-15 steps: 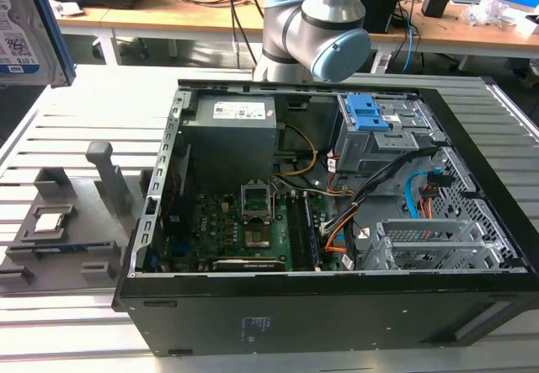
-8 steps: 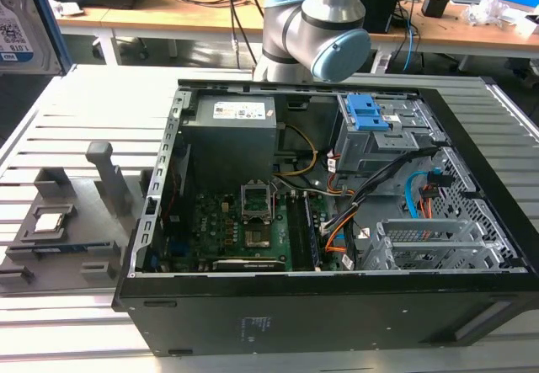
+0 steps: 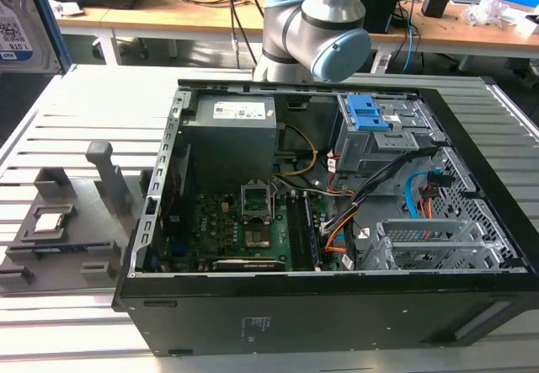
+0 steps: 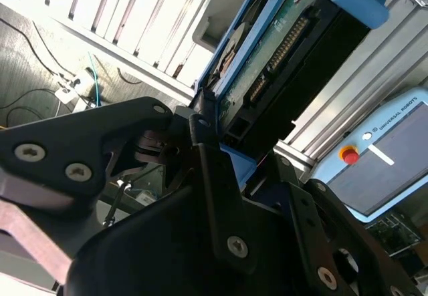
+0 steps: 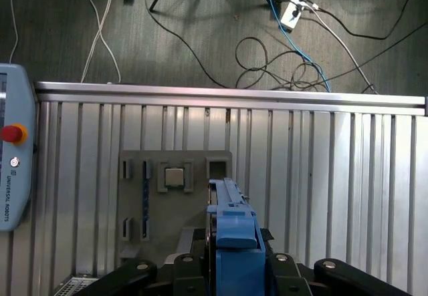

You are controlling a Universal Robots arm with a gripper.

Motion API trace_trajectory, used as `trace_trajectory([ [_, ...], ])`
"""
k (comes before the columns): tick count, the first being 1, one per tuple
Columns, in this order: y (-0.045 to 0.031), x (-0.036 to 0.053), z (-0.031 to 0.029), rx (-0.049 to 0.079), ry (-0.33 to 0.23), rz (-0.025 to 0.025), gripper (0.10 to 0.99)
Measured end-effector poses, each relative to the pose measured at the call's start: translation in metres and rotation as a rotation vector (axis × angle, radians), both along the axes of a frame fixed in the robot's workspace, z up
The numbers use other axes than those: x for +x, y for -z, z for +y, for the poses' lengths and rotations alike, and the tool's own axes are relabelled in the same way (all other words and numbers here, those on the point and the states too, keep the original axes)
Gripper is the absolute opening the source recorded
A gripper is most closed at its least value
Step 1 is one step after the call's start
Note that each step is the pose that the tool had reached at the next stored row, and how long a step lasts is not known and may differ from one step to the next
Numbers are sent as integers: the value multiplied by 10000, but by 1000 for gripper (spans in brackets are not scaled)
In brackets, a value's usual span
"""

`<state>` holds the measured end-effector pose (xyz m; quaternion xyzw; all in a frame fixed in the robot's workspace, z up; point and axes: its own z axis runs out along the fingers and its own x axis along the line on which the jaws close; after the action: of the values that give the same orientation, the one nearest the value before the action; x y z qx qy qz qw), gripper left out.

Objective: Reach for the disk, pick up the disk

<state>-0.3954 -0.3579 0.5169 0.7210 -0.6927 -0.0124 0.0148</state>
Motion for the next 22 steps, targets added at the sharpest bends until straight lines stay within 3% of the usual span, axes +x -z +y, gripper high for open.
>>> trace_trajectory([
  [2, 0, 26, 0, 0, -2, 0, 369],
  [6, 0, 161, 0, 0, 0, 0, 369],
  [22, 0, 453, 0, 0, 0, 0, 369],
])
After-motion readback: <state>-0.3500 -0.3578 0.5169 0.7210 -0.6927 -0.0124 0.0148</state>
